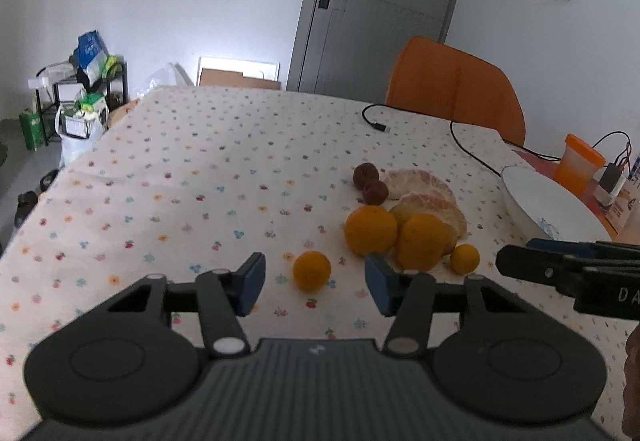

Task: Organize fruits
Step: 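Grasp a small orange kumquat with the left tool while the right tool grasps a large orange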

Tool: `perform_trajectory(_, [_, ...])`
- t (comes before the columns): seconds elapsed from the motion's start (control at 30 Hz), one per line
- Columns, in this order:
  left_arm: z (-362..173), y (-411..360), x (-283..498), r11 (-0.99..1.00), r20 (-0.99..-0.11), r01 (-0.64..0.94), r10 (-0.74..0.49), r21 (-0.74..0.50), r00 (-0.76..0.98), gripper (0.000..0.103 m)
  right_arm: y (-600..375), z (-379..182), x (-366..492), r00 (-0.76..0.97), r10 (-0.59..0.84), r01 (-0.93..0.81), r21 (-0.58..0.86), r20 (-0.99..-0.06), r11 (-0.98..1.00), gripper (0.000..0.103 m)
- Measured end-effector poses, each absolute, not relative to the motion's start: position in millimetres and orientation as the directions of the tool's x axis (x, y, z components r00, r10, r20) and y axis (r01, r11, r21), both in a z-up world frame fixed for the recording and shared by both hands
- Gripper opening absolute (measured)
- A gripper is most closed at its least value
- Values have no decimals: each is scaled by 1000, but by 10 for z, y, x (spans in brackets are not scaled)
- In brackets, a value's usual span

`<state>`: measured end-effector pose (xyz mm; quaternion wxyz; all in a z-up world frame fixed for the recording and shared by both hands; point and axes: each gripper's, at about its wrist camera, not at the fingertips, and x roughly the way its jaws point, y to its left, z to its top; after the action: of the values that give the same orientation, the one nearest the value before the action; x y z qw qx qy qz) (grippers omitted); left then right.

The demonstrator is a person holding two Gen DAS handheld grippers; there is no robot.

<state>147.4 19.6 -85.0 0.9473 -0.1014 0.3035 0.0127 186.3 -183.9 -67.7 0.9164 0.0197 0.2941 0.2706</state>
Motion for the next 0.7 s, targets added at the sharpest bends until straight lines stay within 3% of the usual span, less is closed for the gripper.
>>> perform_trajectory(0.1, [-895,206,1534,974,-589,-97,-43,-204,807,46,-1770,-689,1912,672,513,-491,197,-534,848,57])
perform_trajectory(0.17, [-918,218,1572,971,-595,-119,-30,-209,803,31,-1732,-693,1932,665,519,-499,199,-537,844,54])
perform_trajectory(0.23, [-943,241,1600,964,-600,-119,-49,-237,798,21,-1697,-693,1953,658,526,-506,202,-539,839,51])
perform_trajectory(0.7, [-834,265,1500,959,-573,-132,-36,-249,819,21,-1462,-721,2104,636,534,-528,191,-558,828,47])
